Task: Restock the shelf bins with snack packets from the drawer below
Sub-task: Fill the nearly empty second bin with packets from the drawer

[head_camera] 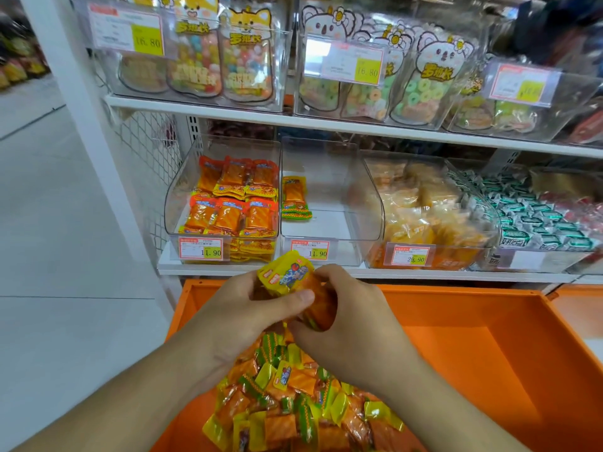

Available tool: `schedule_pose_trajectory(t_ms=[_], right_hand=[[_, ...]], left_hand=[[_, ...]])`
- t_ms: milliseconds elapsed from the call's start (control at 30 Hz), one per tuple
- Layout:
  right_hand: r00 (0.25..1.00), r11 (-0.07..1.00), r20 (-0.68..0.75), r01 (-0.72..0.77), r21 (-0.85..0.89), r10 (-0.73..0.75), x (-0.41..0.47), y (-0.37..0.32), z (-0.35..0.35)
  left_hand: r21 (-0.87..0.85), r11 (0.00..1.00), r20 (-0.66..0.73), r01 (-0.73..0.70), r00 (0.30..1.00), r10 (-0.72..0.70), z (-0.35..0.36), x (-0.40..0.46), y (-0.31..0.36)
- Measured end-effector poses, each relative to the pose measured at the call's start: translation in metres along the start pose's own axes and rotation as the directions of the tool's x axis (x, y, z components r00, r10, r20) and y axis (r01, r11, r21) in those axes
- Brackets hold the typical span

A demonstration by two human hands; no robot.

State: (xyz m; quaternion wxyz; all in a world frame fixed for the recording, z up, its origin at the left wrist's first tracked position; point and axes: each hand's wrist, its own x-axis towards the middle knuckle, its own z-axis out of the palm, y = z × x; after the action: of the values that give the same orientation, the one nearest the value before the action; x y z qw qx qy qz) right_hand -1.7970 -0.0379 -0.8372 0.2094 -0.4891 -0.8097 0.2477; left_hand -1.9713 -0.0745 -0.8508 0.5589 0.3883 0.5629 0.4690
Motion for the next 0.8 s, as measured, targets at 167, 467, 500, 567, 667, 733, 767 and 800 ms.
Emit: schedule_pose_trajectory(t_ms=[167, 467, 500, 567, 667, 733, 767, 800], right_hand=[[0.999, 0.999, -0.027, -0.017, 0.028, 0.017, 0.000, 0.000, 0.000], [0.979, 0.880, 0.183, -0.166, 0.445, 0.092, 0.006, 0.014, -0.002], [0.981, 0.875, 0.162, -0.167, 0.455, 0.103, 0.007, 0.017, -0.002], [0.986, 0.867, 0.113, -0.162, 0.472, 0.122, 0.009, 0.020, 0.000], [0.985, 0.842, 0.098, -0.174, 0.510, 0.143, 0.010, 0.020, -0.001], [0.983, 0.829, 0.111, -0.183, 0.529, 0.146, 0.010, 0.021, 0.000], [0.983, 0.824, 0.114, -0.186, 0.535, 0.147, 0.010, 0.022, 0.001], [0.983, 0.820, 0.115, -0.184, 0.542, 0.145, 0.010, 0.021, 0.001]], left_hand=[[0.051, 0.998, -0.048, 0.022, 0.999, -0.020, 0.007, -0.005, -0.002], [0.049, 0.997, -0.089, -0.065, 0.994, 0.069, -0.001, -0.003, 0.003], [0.071, 0.994, -0.074, -0.082, 0.993, 0.087, -0.002, -0.003, 0.004], [0.124, 0.986, -0.049, -0.114, 0.991, 0.121, -0.003, -0.003, 0.006], [0.186, 0.972, -0.026, -0.145, 0.988, 0.153, -0.002, -0.002, 0.009], [0.209, 0.965, -0.007, -0.162, 0.986, 0.167, -0.002, -0.002, 0.010], [0.214, 0.962, -0.004, -0.173, 0.984, 0.178, -0.001, -0.002, 0.011], [0.219, 0.959, -0.005, -0.182, 0.982, 0.187, 0.000, -0.002, 0.010]])
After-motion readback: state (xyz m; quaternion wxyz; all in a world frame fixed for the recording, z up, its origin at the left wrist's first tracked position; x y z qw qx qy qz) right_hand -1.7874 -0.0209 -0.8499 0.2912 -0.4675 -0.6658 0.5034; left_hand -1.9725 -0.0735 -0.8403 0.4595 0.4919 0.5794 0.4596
